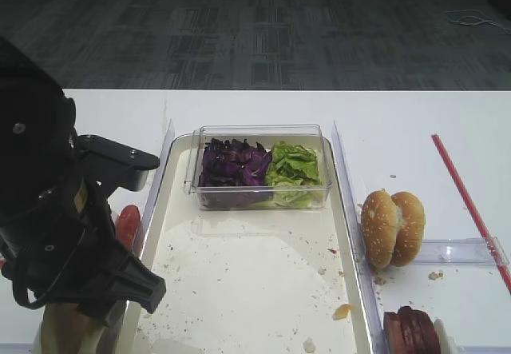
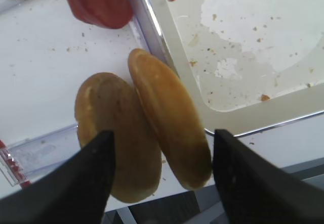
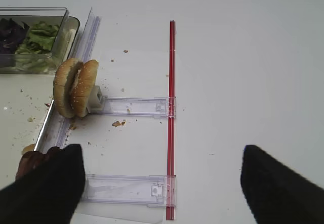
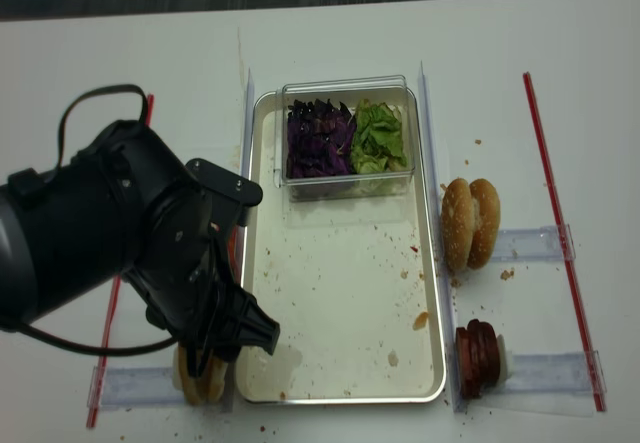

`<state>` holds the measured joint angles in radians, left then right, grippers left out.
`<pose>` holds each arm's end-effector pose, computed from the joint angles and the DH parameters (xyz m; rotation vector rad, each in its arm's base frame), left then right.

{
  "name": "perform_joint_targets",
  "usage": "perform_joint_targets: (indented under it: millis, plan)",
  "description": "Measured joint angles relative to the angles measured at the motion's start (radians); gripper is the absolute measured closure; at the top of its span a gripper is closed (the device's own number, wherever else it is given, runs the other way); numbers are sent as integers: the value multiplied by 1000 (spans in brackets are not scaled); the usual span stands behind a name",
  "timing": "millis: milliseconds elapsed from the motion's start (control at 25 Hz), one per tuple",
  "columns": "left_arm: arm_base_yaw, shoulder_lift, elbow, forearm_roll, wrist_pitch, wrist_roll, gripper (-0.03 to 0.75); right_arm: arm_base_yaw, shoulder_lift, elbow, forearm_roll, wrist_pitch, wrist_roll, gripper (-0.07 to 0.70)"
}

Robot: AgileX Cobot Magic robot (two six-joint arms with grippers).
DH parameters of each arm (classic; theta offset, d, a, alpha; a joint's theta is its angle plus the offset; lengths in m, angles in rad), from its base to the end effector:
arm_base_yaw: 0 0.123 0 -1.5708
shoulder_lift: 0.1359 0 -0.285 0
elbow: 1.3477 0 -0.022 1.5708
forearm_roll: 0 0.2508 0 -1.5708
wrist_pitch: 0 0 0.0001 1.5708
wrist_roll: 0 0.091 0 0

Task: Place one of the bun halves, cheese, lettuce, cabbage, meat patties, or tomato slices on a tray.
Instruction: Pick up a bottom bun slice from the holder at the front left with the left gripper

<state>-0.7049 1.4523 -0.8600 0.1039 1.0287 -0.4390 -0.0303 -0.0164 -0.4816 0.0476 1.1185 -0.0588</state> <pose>0.1869 -0.1484 0.2153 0.4844 3.0221 0.0852 -0.0077 0.0041 0.2676 -0.0338 2.1028 0.0040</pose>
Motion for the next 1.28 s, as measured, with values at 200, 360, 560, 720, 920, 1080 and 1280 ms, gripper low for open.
perform_joint_targets:
  millis: [200, 360, 560, 720, 920, 1080, 1280]
  plan:
    - [0, 0, 0, 0, 2, 0, 292, 0, 0, 0, 0, 0, 1, -21]
    - [0, 0, 0, 0, 2, 0, 293, 0, 0, 0, 0, 0, 1, -21]
    - [0, 0, 0, 0, 4, 0, 293, 0, 0, 0, 0, 0, 1, -21]
    - [0, 0, 0, 0, 4, 0, 293, 0, 0, 0, 0, 0, 1, -21]
    - [0, 20, -1, 2, 8, 0, 293, 0, 0, 0, 0, 0, 1, -21]
    - [0, 35, -7, 25, 1, 0, 293, 0, 0, 0, 0, 0, 1, -21]
    - [0, 42, -8, 39, -6, 2, 299, 0, 0, 0, 0, 0, 1, -21]
